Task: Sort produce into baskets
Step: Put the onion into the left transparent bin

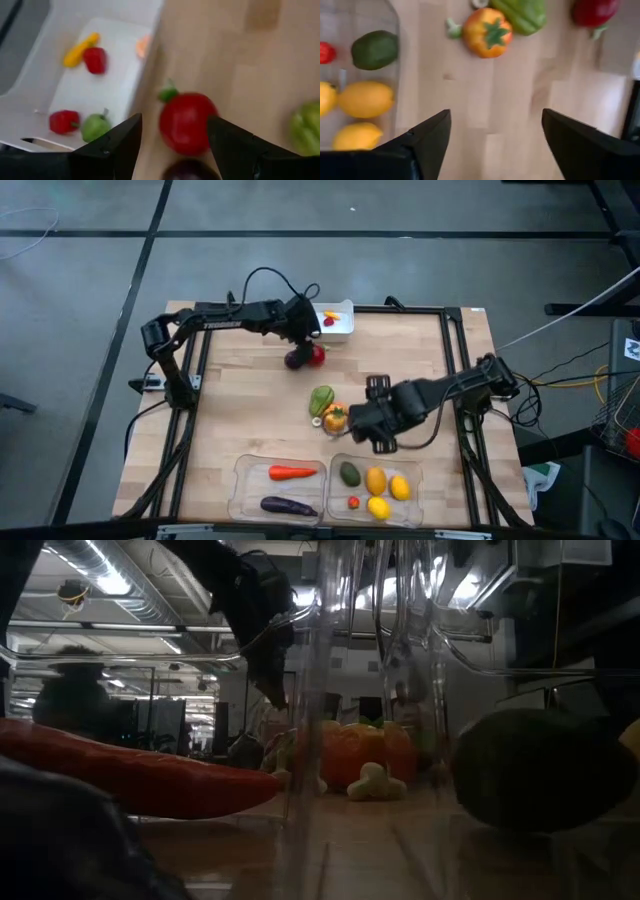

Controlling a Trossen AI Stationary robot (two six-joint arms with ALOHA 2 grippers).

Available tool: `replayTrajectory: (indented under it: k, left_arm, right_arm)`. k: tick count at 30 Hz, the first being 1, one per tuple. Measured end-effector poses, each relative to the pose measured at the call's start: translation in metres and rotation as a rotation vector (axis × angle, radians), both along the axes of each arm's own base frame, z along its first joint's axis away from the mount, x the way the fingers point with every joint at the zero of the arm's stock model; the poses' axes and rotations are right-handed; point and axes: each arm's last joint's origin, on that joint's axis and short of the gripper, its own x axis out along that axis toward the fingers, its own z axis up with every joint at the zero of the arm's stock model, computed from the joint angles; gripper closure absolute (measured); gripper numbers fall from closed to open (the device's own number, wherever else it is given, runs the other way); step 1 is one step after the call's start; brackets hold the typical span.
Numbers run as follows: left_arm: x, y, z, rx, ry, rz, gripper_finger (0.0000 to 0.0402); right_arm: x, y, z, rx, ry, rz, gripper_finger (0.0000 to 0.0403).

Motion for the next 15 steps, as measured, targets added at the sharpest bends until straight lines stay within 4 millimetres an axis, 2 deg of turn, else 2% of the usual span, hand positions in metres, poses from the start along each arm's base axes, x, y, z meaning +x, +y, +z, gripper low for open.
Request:
replayTrajectory:
  k: [9,15]
  left_arm:
    - [0.000,-0.026,0.015,-0.051,0.164,-0.102,0.0182]
    - [-0.007,-0.031,0.012,-0.095,0.255,-0.103,0.0183]
  right_arm:
    - [-0.005,-0.042,0.017,-0.049,-0.026,0.069,0.0095]
    - [-0.023,-0.069,0.000,-0.061,-0.037,0.074,0.0095]
